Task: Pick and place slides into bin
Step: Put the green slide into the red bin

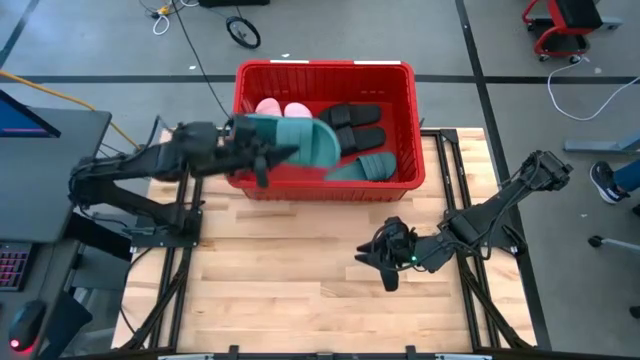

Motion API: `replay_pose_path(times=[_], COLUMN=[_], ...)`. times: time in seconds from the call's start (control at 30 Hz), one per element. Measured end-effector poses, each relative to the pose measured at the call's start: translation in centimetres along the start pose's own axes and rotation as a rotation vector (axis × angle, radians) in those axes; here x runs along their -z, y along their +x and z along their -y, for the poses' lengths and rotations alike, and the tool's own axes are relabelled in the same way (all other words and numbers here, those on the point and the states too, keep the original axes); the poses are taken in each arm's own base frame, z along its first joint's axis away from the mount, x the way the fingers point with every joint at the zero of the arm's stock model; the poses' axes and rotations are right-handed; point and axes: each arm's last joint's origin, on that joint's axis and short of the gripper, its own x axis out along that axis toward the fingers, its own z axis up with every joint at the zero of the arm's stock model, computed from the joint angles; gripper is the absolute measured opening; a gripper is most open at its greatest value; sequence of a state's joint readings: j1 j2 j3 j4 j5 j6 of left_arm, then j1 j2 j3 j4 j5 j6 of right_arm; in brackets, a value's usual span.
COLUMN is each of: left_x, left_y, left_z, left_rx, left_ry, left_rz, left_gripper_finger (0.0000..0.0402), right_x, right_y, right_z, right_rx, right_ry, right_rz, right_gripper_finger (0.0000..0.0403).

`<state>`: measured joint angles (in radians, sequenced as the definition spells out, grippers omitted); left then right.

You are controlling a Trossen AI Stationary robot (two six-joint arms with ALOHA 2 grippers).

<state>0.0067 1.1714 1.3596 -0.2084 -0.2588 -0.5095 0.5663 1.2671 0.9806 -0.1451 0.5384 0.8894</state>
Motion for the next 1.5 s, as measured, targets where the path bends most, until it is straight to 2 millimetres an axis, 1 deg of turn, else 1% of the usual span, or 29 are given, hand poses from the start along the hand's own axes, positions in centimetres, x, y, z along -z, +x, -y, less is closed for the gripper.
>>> replay_pose_path(times=[0.1,0.2,0.33,0.43,0.53,0.7,0.8,0.9,1.0,1.13,1.2,1.3,1.37,1.5], left_x=[0.2,1.2,4.2,6.0,7.9,11.5,13.7,15.1,16.1,17.2,17.9,18.3,18.7,18.9], left_y=[0.8,1.8,3.4,4.3,5.1,5.8,6.0,6.1,6.4,7.0,7.1,7.4,7.4,7.3], left_z=[-2.6,-5.3,-9.1,-11.5,-13.6,-17.3,-19.1,-20.2,-20.9,-21.5,-21.9,-22.0,-22.2,-22.3], left_rx=[-0.098,-0.139,-0.222,-0.263,-0.284,-0.323,-0.360,-0.392,-0.424,-0.436,-0.442,-0.439,-0.459,-0.477], left_ry=[-0.051,-0.103,-0.166,-0.217,-0.252,-0.401,-0.486,-0.509,-0.511,-0.527,-0.536,-0.578,-0.600,-0.626], left_rz=[-0.028,-0.069,-0.179,-0.195,-0.174,-0.167,-0.190,-0.218,-0.249,-0.293,-0.328,-0.362,-0.383,-0.385], left_gripper_finger=[0.0015,0.0011,0.0011,0.0015,0.0013,0.0011,0.0013,0.0018,0.0012,0.0012,0.0019,0.0026,0.0023,0.0013], right_x=[0.0,-0.1,-0.1,-0.1,-0.1,0.0,0.0,0.0,0.0,0.0,0.0,0.0,0.0,0.0], right_y=[0.0,0.0,0.0,0.0,0.0,0.0,0.0,0.0,0.0,0.0,0.0,0.0,0.0,0.0], right_z=[0.0,0.1,0.1,0.2,0.2,0.3,0.3,0.4,0.4,0.5,0.5,0.6,0.6,0.6], right_rx=[0.012,0.024,0.034,0.042,0.047,0.050,0.051,0.069,0.083,0.093,0.094,0.097,0.096,0.096], right_ry=[0.000,0.000,-0.003,-0.005,-0.008,-0.010,-0.010,-0.013,-0.017,-0.024,-0.025,-0.028,-0.027,-0.028], right_rz=[0.015,0.029,0.036,0.039,0.037,0.034,0.035,0.049,0.059,0.054,0.053,0.051,0.051,0.051], right_gripper_finger=[0.0130,0.0130,0.0130,0.0130,0.0130,0.0130,0.0130,0.0130,0.0130,0.0130,0.0130,0.0130,0.0130,0.0130])
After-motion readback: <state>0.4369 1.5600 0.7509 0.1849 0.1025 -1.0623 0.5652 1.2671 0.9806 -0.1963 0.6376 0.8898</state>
